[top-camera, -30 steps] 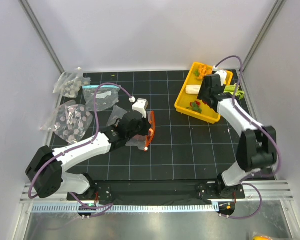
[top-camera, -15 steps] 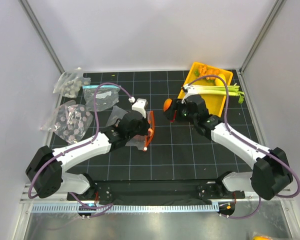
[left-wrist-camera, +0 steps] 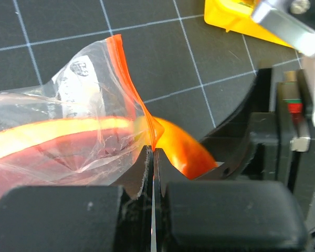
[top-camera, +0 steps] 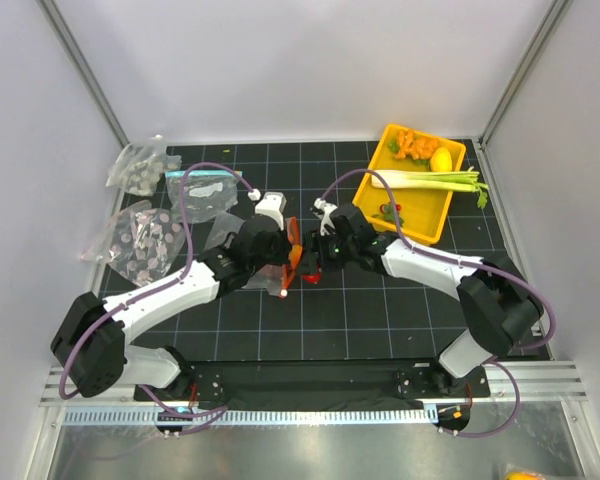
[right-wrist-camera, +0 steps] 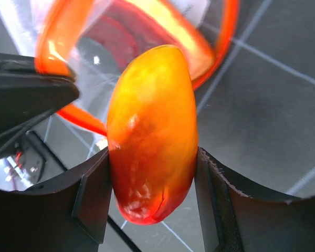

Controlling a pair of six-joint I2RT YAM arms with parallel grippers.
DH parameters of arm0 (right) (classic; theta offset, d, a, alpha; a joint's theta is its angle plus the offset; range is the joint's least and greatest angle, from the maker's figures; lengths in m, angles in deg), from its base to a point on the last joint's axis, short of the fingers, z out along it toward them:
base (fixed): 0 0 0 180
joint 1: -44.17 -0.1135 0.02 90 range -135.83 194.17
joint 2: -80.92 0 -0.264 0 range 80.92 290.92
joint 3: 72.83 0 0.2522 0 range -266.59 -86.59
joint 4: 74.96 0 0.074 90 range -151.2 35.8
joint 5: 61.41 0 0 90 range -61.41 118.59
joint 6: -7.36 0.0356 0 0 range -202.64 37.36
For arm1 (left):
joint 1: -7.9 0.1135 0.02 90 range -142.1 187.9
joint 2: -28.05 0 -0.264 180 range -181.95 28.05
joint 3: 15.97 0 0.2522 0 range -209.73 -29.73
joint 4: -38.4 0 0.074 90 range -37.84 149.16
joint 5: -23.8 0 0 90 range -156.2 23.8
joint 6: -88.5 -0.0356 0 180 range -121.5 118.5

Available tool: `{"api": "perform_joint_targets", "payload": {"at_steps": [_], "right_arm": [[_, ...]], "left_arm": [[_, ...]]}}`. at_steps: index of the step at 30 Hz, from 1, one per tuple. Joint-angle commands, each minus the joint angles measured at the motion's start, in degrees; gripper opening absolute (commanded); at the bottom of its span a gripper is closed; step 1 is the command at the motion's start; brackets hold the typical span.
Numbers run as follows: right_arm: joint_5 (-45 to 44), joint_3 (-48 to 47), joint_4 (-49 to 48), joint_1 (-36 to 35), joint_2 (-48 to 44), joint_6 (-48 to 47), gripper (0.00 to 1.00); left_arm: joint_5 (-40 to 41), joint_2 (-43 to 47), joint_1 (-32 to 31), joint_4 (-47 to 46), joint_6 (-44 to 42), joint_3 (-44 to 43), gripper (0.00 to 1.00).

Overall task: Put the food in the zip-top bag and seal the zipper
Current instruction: Place the fake fruit in the zipper food storage bag.

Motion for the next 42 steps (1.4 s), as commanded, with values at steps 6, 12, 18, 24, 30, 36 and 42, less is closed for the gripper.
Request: {"api": "perform_joint_targets", "payload": {"at_steps": [6,12,18,24,30,36,42], "right_arm": [[7.05,0.25,-11.19,-0.26,0.00,1.26,0.39],[5.73,5.08,-18.49,-0.35,-5.00,2.32,0.39],[4.85,12.10,-29.91,-0.26,-10.18,5.83,0.39],[4.41,16.25,-39.50,-0.79,-10.37,8.74,0.51],[-0.06,15.11,-34.86,-1.58,-11.59,7.07,0.97],[-5.78,15.55,-29.93,-1.58,-15.64,5.31,0.85],[-15.25,15.55,-23.27,-1.49,-21.60,3.38,0.73]], "left_arm": [[-11.17,3.03,0.10,-1.67,2.65,-1.33,0.00],[-19.79,9.44,0.02,-4.83,4.67,1.39,0.00],[-24.28,16.39,-0.07,-7.47,6.35,3.59,0.00],[-23.92,12.89,0.02,-7.65,7.49,3.51,0.00],[-25.08,10.24,0.45,-7.56,8.19,2.27,0.00],[-19.55,13.14,1.42,-5.81,8.02,3.59,0.00],[-11.02,13.15,1.69,-4.05,8.10,4.56,0.00]]}}
